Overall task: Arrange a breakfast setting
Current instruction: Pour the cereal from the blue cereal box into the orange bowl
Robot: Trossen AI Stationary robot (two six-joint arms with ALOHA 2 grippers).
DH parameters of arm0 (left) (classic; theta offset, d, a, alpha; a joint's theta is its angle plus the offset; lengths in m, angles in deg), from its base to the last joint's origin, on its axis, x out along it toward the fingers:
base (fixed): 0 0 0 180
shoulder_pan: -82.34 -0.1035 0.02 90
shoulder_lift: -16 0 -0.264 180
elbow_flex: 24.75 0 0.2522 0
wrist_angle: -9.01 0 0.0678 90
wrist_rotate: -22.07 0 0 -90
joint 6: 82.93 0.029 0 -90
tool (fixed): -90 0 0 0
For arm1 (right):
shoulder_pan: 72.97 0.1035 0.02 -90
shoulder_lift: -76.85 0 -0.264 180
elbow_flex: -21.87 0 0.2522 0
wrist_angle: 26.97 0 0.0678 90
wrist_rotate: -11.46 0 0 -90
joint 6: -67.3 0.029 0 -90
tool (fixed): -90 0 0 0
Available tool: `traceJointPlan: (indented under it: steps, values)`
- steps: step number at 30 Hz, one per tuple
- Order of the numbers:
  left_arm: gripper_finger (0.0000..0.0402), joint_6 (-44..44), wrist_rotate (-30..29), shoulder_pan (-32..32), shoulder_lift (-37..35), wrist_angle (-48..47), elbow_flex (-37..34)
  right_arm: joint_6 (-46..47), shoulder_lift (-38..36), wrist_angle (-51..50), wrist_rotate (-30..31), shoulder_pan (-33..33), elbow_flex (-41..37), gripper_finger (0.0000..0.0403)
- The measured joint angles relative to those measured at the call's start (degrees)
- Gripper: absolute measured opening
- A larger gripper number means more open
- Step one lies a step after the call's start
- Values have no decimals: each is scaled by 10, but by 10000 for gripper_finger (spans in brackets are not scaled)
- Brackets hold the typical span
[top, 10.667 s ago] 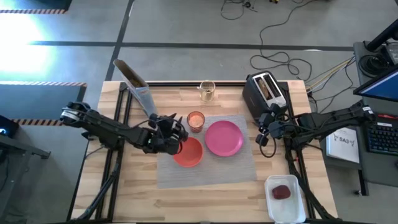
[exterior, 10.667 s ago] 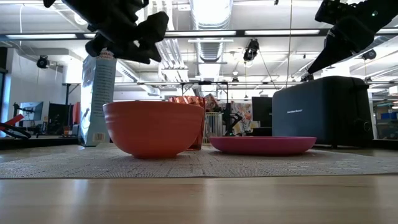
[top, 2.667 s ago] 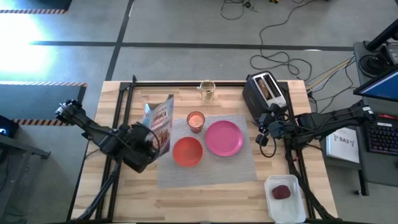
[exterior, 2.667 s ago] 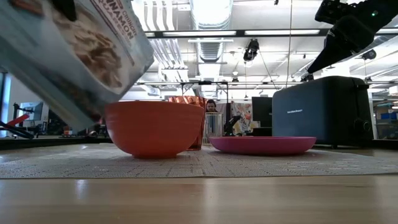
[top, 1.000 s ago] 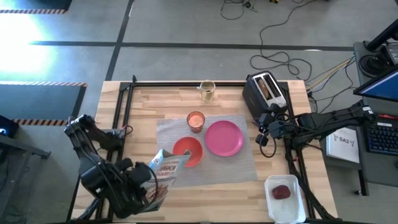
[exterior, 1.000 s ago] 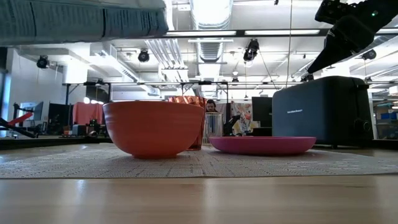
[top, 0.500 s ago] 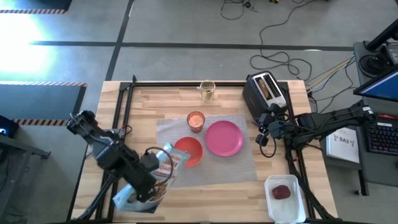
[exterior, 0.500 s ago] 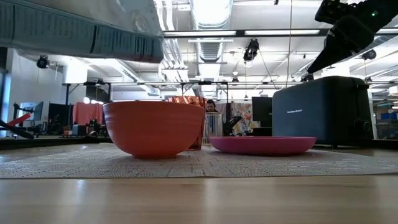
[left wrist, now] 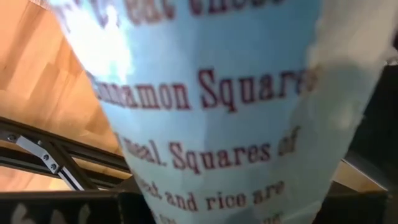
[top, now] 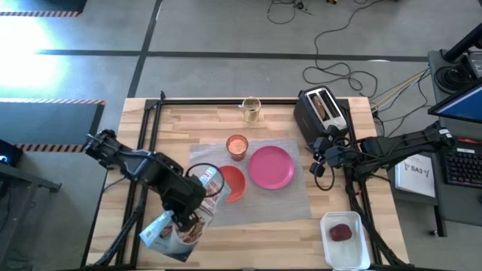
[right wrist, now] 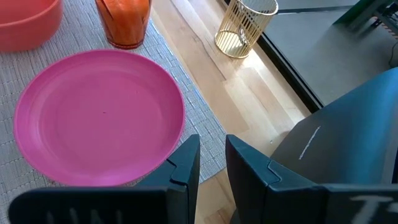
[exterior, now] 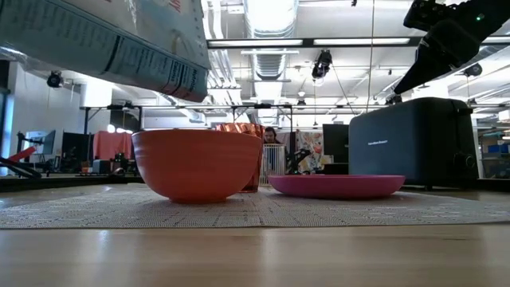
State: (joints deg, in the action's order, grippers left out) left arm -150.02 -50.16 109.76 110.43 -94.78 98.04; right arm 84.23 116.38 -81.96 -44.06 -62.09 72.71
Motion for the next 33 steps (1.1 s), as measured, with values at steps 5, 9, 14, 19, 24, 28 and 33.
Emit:
traceJointPlan:
  steps: [5, 9, 14, 19, 24, 28, 33]
  values:
    - [148, 7, 14, -23, 0, 0, 0, 0, 0, 0, 0, 0, 0, 68]
    - [148, 7, 44, -38, 0, 0, 0, 0, 0, 0, 0, 0, 0, 68]
    - [148, 7, 89, -56, 0, 0, 0, 0, 0, 0, 0, 0, 0, 68]
    - [148, 9, 130, -80, 0, 0, 0, 0, 0, 0, 0, 0, 0, 68]
    - [148, 12, 169, -107, 0, 0, 0, 0, 0, 0, 0, 0, 0, 68]
    - [148, 21, 175, -130, 0, 0, 0, 0, 0, 0, 0, 0, 0, 68]
    - [148, 30, 211, -158, 0, 0, 0, 0, 0, 0, 0, 0, 0, 68]
